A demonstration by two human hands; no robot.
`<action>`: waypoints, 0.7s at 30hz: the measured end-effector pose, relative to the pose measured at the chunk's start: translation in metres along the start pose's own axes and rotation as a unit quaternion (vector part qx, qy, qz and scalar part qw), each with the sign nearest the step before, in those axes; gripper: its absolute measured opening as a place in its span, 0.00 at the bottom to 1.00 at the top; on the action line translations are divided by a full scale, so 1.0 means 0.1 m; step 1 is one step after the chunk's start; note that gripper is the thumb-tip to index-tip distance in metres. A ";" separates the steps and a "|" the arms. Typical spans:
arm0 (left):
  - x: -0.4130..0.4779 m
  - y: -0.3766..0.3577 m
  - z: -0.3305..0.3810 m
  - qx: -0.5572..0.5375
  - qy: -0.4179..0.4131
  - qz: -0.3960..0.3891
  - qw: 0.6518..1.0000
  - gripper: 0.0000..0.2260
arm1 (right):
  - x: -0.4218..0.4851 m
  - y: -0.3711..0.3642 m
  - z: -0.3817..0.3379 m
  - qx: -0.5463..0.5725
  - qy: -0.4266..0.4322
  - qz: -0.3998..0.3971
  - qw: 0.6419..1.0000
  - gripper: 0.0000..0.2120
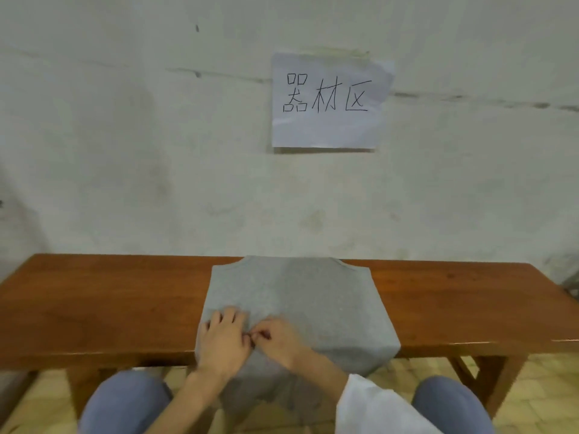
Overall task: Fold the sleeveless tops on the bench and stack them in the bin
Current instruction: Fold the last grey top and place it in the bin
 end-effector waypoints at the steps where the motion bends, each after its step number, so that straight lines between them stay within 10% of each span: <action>1: 0.00 0.04 -0.01 -0.010 0.009 0.000 1.000 0.11 | 0.01 0.07 0.06 0.017 -0.016 0.030 0.999 0.12; 6: 0.34 0.06 0.10 -0.079 -0.001 0.063 0.995 0.09 | -0.09 0.71 0.76 -0.099 -0.124 0.165 0.974 0.17; 12: 0.77 -0.28 0.11 -0.039 -0.004 -0.023 0.999 0.39 | -0.32 0.95 1.39 -0.208 -0.128 0.050 0.968 0.40; 21: 0.46 -0.29 0.19 0.010 0.030 -0.055 0.998 0.38 | -0.66 0.78 1.43 -0.246 -0.124 0.041 0.960 0.43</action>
Point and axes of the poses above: each hand's wrist, its own x-axis towards the middle knuckle, its own y-axis out of the back of the hand, z = x × y, the point moved 2 cm from there along x, towards the middle knuckle, and after that the axes turned 10 degrees about y, right-handed, at the moved point
